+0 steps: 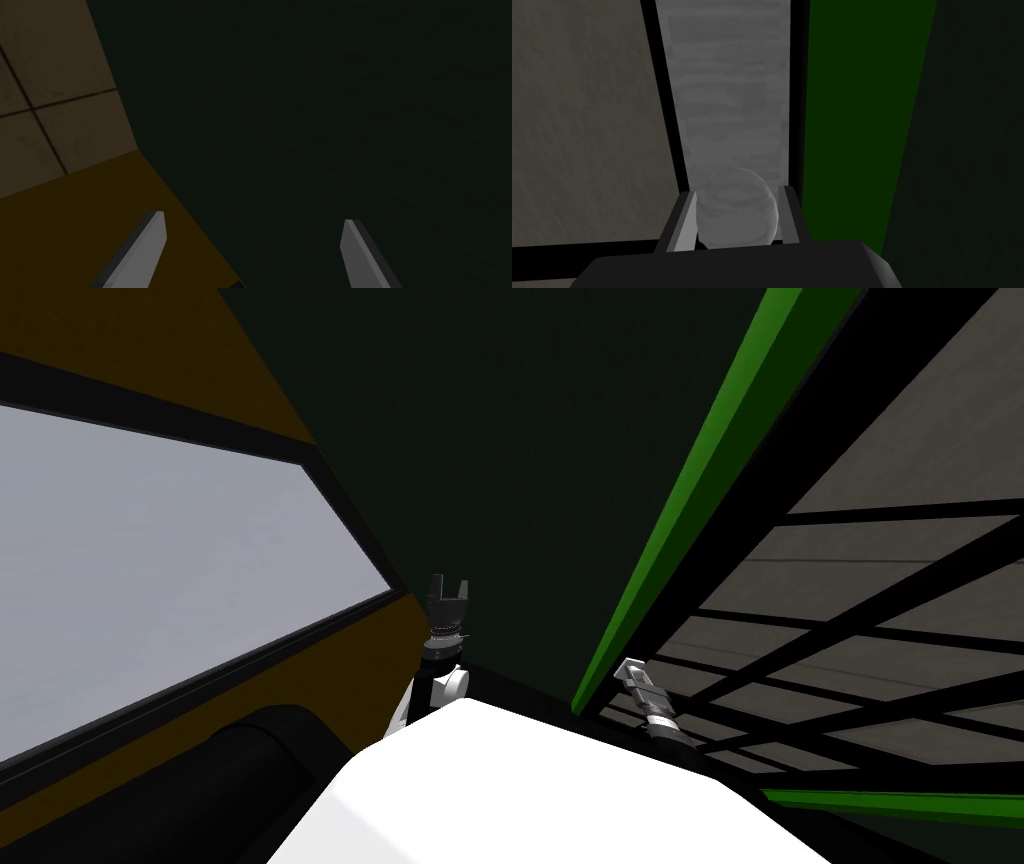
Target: Pull the door open
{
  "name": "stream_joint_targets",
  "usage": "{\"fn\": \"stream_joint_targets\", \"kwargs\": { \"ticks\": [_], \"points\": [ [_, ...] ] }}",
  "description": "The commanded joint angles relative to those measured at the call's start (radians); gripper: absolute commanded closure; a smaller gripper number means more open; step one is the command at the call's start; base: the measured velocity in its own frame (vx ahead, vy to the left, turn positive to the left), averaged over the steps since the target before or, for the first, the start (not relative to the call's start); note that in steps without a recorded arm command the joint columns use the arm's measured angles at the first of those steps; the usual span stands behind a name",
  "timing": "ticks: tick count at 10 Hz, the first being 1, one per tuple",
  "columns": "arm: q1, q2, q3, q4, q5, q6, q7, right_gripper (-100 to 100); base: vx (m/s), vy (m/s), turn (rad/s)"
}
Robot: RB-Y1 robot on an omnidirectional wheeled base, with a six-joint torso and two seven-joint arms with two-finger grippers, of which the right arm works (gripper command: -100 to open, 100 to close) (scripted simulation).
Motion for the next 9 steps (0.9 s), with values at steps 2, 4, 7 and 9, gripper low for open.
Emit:
{"fn": "stream_joint_targets", "kwargs": {
  "ticks": [2, 4, 7, 9],
  "points": [
    [0.000, 0.004, 0.003, 0.001, 0.001, -0.001, -0.001, 100, 0.000, 0.000, 0.000],
    [-0.001, -0.001, 0.008, 0.000, -0.009, 0.000, -0.044, 100, -0.013, -0.008, 0.011],
    [-0.002, -0.003, 0.018, 0.000, -0.022, 0.001, -0.102, 100, -0.016, -0.006, 0.011],
    [-0.003, -0.005, 0.027, 0.000, -0.034, 0.001, -0.156, 100, -0.025, -0.007, 0.015]
  ]
}}
